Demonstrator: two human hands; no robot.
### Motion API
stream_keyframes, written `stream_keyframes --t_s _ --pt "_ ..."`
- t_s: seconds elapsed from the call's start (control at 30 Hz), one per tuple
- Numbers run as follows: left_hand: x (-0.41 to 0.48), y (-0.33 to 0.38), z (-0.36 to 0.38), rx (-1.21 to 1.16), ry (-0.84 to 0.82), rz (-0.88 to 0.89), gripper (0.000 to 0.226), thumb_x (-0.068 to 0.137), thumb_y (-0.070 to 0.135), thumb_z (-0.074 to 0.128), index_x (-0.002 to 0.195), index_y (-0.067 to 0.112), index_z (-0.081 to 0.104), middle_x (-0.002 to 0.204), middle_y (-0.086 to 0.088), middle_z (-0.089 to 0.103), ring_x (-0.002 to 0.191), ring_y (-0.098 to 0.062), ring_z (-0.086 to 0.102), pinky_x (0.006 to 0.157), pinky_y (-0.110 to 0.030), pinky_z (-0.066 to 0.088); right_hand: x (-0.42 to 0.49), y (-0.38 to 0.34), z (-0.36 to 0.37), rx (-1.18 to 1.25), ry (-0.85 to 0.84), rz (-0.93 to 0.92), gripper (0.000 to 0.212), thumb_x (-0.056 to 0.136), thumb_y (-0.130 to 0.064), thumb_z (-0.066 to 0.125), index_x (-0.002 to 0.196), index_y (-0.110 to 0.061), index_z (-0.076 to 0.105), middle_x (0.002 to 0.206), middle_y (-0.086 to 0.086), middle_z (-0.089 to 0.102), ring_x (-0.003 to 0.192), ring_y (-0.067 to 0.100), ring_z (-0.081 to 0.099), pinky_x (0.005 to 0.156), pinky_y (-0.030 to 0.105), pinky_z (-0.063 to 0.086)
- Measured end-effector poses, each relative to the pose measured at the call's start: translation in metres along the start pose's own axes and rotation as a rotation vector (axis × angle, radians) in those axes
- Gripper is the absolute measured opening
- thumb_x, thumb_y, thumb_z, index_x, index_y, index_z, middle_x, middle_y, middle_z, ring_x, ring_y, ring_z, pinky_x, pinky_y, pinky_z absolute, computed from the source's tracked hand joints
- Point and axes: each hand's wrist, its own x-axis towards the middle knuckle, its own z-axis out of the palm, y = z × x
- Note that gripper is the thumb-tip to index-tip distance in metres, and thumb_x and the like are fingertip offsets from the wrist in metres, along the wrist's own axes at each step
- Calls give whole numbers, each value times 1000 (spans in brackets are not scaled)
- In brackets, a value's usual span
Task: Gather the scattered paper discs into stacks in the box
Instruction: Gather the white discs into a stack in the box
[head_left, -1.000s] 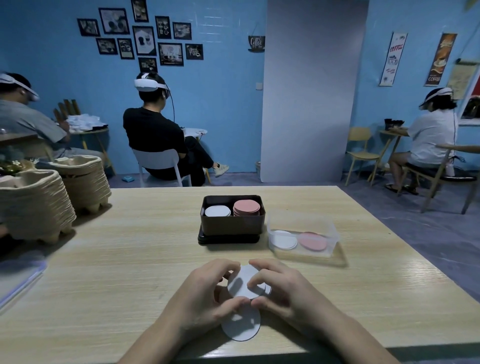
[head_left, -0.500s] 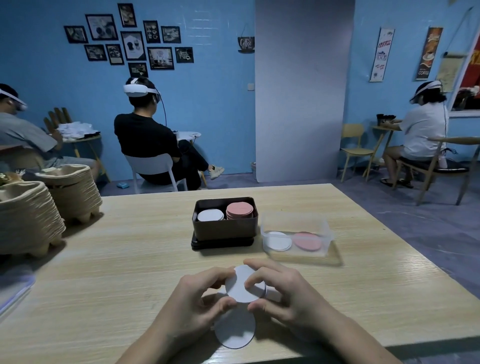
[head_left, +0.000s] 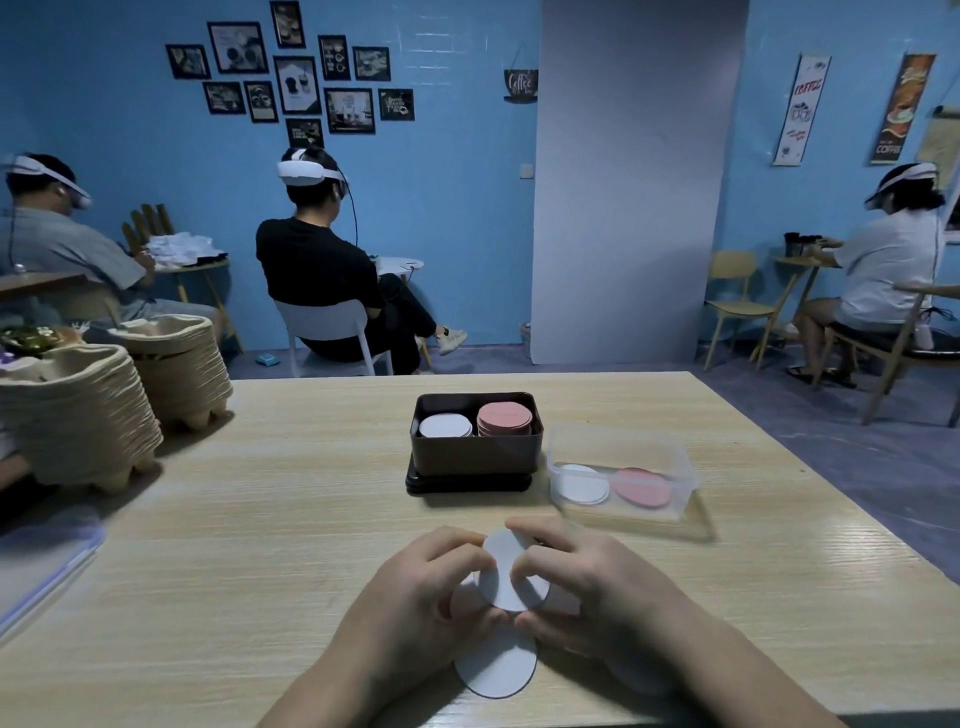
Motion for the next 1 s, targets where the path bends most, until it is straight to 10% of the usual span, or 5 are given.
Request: stream_keyframes --t_s 0.43,0.77,1.0 --pt "2 10 -9 30 -84 -54 25 92 42 70 113 32 64 126 21 60 109 13 55 84 -14 47 4 18 5 50 80 2 21 89 -44 75 92 -27 62 137 1 61 117 15 61 93 28 51" --pt "6 14 -16 113 -159 -114 13 95 36 67 106 29 66 101 19 61 91 2 53 75 -24 47 -9 21 0 122 75 20 27 91 -52 71 95 -26 64 140 4 61 126 16 60 98 26 49" --pt "-2 23 -33 105 -438 -107 67 78 70 70 133 33 62 131 21 58 125 5 45 103 -20 42 -34 14 -2 126 84 146 30 85 -58 70 94 -30 65 144 -4 59 126 10 57 97 28 50"
